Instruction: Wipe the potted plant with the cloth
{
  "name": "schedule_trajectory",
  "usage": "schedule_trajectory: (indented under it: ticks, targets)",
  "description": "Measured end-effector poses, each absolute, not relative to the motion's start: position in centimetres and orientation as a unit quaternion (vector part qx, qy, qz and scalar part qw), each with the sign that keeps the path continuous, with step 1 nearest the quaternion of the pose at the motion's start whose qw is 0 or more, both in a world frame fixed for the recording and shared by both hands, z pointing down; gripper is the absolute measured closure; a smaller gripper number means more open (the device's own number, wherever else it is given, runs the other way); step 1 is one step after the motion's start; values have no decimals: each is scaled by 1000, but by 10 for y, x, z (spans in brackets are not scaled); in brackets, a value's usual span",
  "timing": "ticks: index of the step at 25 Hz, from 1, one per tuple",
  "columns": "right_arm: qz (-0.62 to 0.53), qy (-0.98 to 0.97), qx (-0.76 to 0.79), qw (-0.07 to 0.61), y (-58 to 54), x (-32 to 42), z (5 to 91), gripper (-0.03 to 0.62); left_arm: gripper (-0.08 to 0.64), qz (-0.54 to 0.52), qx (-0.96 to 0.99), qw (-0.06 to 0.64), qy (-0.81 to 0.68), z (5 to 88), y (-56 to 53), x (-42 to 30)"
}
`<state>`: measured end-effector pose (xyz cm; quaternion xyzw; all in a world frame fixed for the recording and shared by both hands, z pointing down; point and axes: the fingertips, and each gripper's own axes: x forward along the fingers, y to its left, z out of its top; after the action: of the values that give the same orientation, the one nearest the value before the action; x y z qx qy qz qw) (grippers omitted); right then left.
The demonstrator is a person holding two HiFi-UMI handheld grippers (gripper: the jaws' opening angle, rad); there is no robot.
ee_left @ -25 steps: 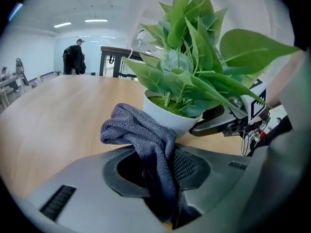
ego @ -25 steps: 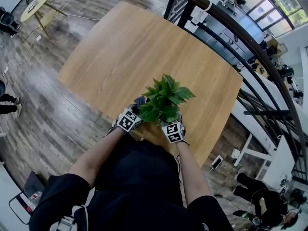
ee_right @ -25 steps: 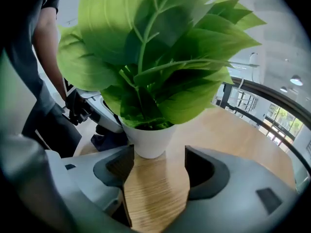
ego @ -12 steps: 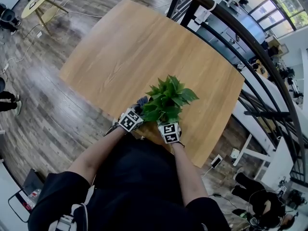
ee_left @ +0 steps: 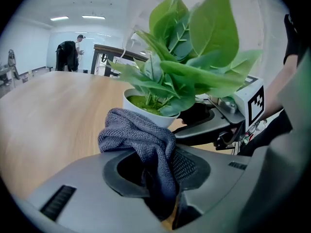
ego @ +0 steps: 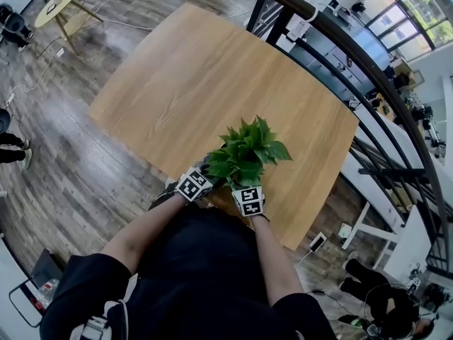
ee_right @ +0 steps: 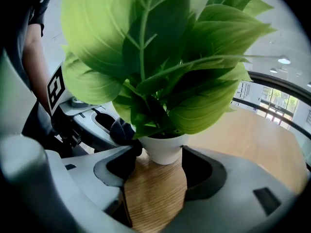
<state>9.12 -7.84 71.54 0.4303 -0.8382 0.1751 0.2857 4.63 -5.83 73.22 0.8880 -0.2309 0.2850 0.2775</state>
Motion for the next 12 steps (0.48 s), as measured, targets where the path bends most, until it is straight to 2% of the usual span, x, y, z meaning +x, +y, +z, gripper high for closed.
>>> schedule_trajectory:
  ticks: [6,12]
  targets:
    - [125,-853,390,324,-58,76,718,287,416,306,890,258,-218,735,-51,41]
    - [154,-837,429,302,-63,106,720,287,416,289,889,257,-246,734,-62,30]
